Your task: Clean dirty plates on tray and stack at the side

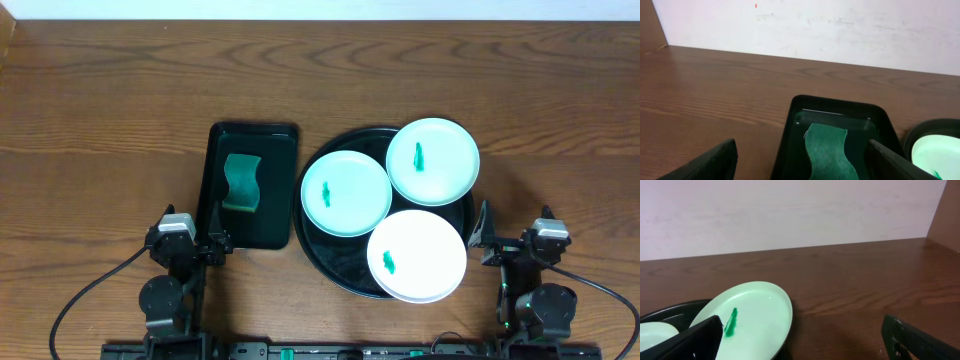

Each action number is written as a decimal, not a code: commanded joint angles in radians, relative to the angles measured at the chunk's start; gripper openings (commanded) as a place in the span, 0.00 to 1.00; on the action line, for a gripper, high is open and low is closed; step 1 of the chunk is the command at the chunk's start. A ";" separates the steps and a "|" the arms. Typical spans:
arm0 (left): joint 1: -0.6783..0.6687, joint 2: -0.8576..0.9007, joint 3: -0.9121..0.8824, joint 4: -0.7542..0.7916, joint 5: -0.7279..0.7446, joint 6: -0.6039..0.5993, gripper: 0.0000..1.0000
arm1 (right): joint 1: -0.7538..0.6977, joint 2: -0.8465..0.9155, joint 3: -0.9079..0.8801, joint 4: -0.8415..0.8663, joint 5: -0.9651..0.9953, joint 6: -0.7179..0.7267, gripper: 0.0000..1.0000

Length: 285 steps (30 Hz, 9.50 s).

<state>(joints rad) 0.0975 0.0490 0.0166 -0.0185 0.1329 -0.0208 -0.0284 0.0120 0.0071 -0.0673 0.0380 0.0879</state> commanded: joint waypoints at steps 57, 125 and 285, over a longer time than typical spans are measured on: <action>0.003 0.002 -0.013 -0.037 0.039 0.017 0.81 | 0.009 -0.005 -0.002 -0.004 0.003 0.008 0.99; 0.003 0.002 -0.013 -0.037 0.039 0.017 0.81 | 0.009 -0.005 -0.002 -0.004 0.003 0.008 0.99; 0.003 0.002 -0.013 -0.037 0.039 0.017 0.81 | 0.036 1.423 1.482 -1.170 -0.286 -0.034 0.37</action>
<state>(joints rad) 0.0975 0.0505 0.0177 -0.0193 0.1410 -0.0208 -0.0204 1.4006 1.4956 -1.2488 -0.2237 0.0525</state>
